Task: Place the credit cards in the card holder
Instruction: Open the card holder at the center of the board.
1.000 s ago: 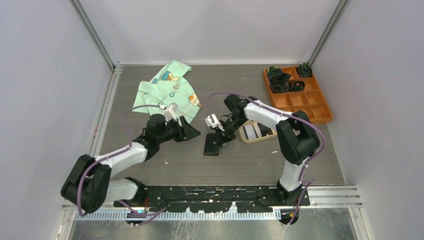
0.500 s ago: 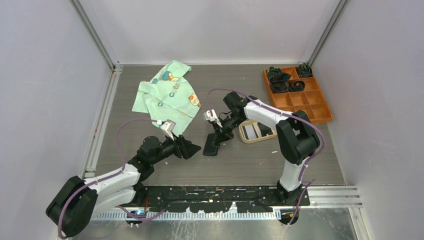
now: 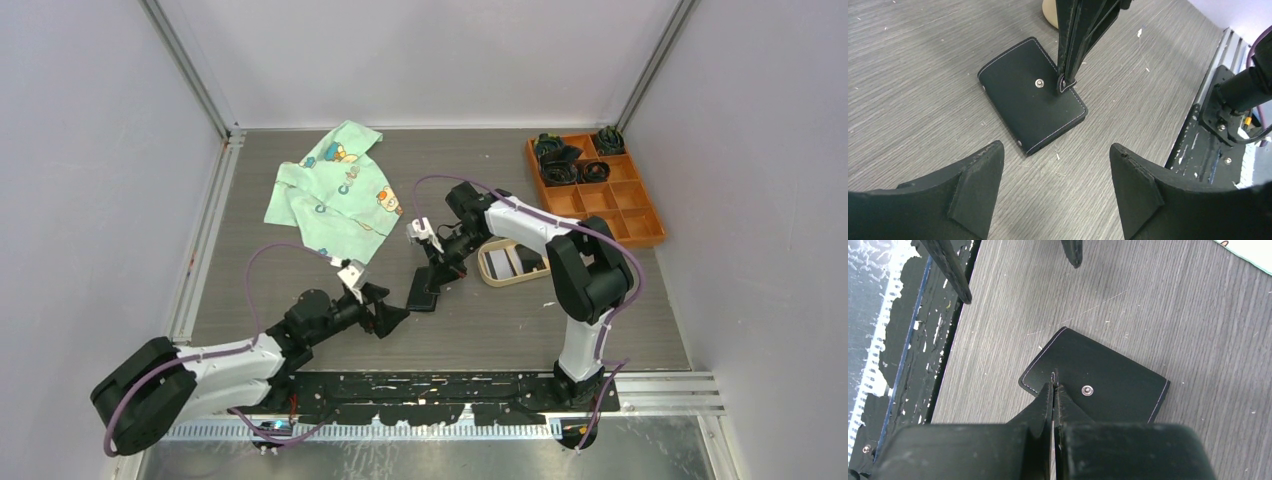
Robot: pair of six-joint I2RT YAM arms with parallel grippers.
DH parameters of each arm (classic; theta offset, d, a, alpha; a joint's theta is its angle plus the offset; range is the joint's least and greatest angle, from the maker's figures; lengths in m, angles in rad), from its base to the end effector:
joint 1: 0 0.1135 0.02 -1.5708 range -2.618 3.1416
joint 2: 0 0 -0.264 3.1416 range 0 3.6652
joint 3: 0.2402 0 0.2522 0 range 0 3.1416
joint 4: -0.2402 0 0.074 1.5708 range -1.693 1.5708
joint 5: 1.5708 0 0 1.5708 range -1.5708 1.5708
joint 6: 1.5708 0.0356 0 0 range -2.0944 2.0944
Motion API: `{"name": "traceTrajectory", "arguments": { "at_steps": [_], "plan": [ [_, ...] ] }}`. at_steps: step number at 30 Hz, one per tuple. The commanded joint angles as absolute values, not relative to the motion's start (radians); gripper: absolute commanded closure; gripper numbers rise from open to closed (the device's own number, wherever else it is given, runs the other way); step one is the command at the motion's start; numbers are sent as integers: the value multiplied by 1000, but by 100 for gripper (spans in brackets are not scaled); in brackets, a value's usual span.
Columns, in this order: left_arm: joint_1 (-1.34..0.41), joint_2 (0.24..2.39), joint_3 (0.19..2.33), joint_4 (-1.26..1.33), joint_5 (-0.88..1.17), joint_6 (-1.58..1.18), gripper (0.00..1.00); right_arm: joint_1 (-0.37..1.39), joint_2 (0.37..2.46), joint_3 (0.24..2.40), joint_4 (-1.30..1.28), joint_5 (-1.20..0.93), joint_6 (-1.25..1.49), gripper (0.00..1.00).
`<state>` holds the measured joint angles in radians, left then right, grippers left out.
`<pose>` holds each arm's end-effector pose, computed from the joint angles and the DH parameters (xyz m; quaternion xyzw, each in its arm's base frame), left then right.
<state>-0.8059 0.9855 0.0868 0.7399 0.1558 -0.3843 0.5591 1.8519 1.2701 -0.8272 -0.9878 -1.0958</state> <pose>0.1216 -0.1347 0.1620 0.2081 0.7313 -0.4116 0.5024 0.2775 0.2087 0.1903 -0.6720 0.5657 0.4367 0.1939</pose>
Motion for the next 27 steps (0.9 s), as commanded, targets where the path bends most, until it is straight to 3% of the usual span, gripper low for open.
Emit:
{"name": "traceTrajectory", "arguments": {
  "at_steps": [1,15,27],
  "plan": [
    [-832,1060,91,921,103,-307,23,556,1854,1313,-837,-1042,-1090,99],
    [-1006,1537,164,1385,-67,-150,14,556,1858,1317,-822,-1047,-1060,99],
    [-1068,1688,205,1431,-308,-95,15,555,1855,1316,-824,-1055,-1058,99]
  ]
}}
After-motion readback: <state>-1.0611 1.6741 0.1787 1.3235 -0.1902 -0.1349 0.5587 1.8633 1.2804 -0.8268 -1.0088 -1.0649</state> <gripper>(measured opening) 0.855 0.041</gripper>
